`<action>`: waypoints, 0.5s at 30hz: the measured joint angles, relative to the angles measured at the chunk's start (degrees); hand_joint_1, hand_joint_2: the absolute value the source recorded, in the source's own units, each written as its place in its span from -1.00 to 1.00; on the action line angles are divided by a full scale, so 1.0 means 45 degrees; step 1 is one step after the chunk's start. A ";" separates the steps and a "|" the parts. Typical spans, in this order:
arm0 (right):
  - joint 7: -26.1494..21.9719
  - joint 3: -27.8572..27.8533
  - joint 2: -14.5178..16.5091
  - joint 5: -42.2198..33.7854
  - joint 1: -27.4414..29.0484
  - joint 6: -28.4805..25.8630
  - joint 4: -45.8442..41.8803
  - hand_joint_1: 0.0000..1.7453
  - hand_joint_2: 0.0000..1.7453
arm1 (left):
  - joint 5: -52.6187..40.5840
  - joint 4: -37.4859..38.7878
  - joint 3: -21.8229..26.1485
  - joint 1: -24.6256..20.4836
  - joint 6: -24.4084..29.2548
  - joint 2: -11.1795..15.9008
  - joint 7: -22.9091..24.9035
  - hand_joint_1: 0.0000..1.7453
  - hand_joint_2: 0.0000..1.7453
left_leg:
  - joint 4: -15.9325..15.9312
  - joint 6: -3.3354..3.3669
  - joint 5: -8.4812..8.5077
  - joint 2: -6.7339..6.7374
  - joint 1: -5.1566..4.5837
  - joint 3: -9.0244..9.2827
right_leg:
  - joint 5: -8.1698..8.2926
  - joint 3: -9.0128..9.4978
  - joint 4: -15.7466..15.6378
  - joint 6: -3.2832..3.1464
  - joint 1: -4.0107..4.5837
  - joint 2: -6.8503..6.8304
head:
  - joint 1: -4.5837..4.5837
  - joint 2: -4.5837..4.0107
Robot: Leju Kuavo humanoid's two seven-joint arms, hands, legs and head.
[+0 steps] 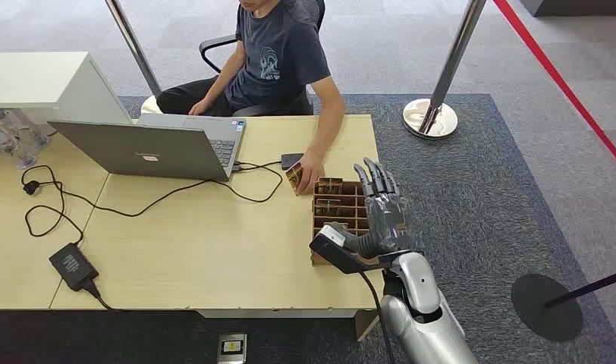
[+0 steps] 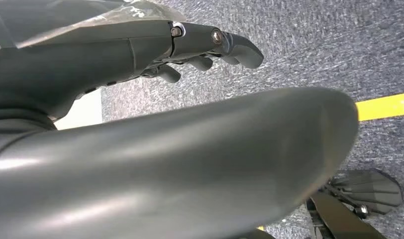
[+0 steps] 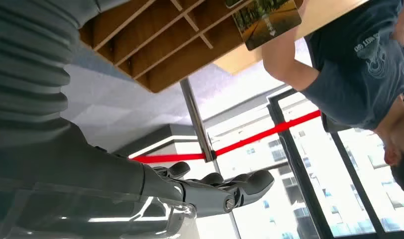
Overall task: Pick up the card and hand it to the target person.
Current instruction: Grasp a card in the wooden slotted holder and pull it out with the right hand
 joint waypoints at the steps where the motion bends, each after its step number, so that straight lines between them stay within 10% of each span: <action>1: 0.0006 0.0039 -0.0020 0.0045 0.0008 0.0007 -0.0053 -1.00 1.00 | 0.0017 0.0000 0.0000 0.0001 0.0002 0.0000 0.0009 -1.00 -1.00 | 0.0000 0.0000 0.0000 0.0000 0.0000 0.0000 | 0.0000 0.0000 0.0000 0.0000 0.0000 0.0000 | 0.0000 0.0000; 15: 0.0048 0.1079 -0.0245 -0.0872 0.0200 0.1293 -0.0661 -1.00 1.00 | 0.0030 0.0000 0.0005 0.0015 0.0053 0.0000 -0.0050 -1.00 -1.00 | -0.0001 0.0000 0.0000 -0.0001 0.0000 -0.0002 | 0.0000 0.0001 -0.0001 0.0000 0.0001 0.0000 | 0.0000 -0.0002</action>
